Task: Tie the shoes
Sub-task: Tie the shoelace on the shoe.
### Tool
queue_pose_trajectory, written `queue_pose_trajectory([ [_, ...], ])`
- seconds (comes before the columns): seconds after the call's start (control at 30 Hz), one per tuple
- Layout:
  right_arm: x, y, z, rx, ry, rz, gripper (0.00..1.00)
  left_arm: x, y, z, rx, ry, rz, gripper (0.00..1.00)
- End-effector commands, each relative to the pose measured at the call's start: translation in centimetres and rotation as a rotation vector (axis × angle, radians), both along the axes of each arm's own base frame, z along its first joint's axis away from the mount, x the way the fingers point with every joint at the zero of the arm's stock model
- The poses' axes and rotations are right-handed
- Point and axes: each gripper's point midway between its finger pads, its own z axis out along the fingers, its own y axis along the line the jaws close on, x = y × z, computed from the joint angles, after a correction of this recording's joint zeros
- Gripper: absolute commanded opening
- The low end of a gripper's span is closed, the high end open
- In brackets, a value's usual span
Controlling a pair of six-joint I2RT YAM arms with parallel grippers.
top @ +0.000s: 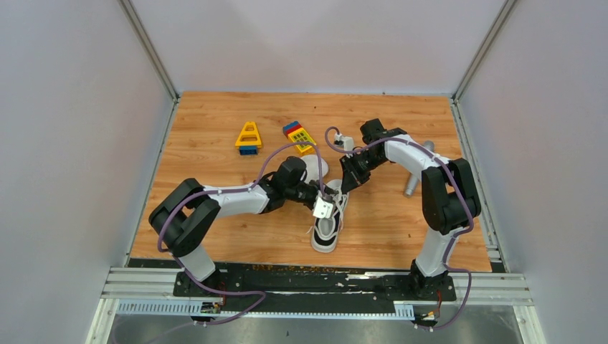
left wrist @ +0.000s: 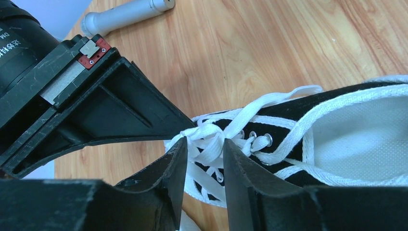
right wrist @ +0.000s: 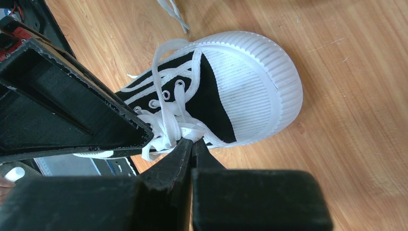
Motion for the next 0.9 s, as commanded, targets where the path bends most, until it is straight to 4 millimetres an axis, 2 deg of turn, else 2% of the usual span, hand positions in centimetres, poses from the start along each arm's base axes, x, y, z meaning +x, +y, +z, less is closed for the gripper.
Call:
queue_pose_trajectory([
  [0.0, 0.2, 0.4, 1.0, 0.032, -0.018, -0.001, 0.0, 0.7, -0.6, 0.9, 0.002, -0.093, -0.03, 0.38],
  [0.1, 0.2, 0.4, 0.9, 0.032, -0.018, -0.001, 0.0, 0.9, -0.5, 0.8, 0.018, -0.085, -0.024, 0.27],
  [0.2, 0.3, 0.3, 0.9, 0.029, -0.021, -0.001, 0.0, 1.0, -0.5, 1.3, 0.013, -0.078, -0.008, 0.11],
  [0.33, 0.1, 0.0, 0.8, 0.013, -0.026, -0.006, 0.0, 1.3, 0.0, 2.4, 0.002, -0.063, 0.053, 0.0],
  [0.43, -0.4, -0.2, 0.9, 0.008, -0.027, -0.007, 0.0, 1.3, 1.0, 3.3, 0.0, -0.027, 0.104, 0.0],
  [0.47, -0.5, -0.3, 1.0, 0.006, -0.03, -0.008, 0.0, 1.3, 1.7, 2.9, 0.014, -0.006, 0.121, 0.0],
  [0.53, -0.7, -0.5, 1.0, -0.001, -0.034, -0.008, 0.0, 1.1, 2.8, 3.9, -0.003, 0.023, 0.163, 0.0],
  [0.57, -0.8, -0.6, 1.0, -0.004, -0.035, -0.008, 0.0, 0.7, 3.5, 3.4, 0.007, 0.053, 0.18, 0.0],
  [0.6, -0.9, -0.6, 1.1, -0.006, -0.036, -0.008, 0.0, 0.5, 3.9, 4.0, -0.005, 0.064, 0.196, 0.0],
  [0.87, -1.9, -1.6, 1.1, -0.038, -0.054, 0.005, 0.0, -1.8, 6.6, 1.7, 0.068, 0.178, 0.242, 0.0],
])
